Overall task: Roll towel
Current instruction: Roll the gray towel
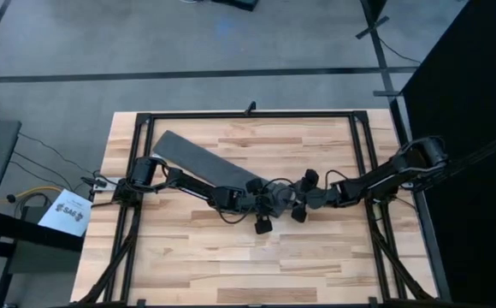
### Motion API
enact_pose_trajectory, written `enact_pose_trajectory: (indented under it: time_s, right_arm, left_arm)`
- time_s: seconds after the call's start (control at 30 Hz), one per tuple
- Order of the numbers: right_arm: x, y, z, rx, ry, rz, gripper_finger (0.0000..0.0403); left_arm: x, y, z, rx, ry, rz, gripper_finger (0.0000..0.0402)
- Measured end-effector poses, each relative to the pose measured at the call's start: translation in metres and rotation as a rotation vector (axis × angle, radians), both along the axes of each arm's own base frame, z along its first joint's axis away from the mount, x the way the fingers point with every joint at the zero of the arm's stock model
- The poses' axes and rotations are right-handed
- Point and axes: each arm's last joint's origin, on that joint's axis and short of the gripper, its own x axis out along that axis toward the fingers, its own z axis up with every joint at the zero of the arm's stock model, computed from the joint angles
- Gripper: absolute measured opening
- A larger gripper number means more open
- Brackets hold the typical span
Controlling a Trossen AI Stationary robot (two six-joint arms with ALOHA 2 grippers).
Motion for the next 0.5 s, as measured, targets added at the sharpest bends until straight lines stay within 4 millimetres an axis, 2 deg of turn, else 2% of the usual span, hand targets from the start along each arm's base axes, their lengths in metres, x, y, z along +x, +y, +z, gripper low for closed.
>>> enact_pose_trajectory:
  time_s: [0.1, 0.2, 0.5]
  right_arm:
    - [-0.003, 0.007, 0.014, 0.014, -0.051, 0.031, 0.0255]
    - [-0.005, 0.015, 0.016, 0.018, -0.061, 0.067, 0.0255]
    - [-0.001, 0.015, -0.019, -0.041, 0.058, 0.011, 0.0255]
  left_arm:
    - [0.0, 0.0, 0.0, 0.0, 0.0, 0.0, 0.0006]
    - [0.0, 0.0, 0.0, 0.0, -0.002, 0.0, 0.0006]
    - [0.0, -0.001, 0.0, -0.005, -0.002, 0.003, 0.0006]
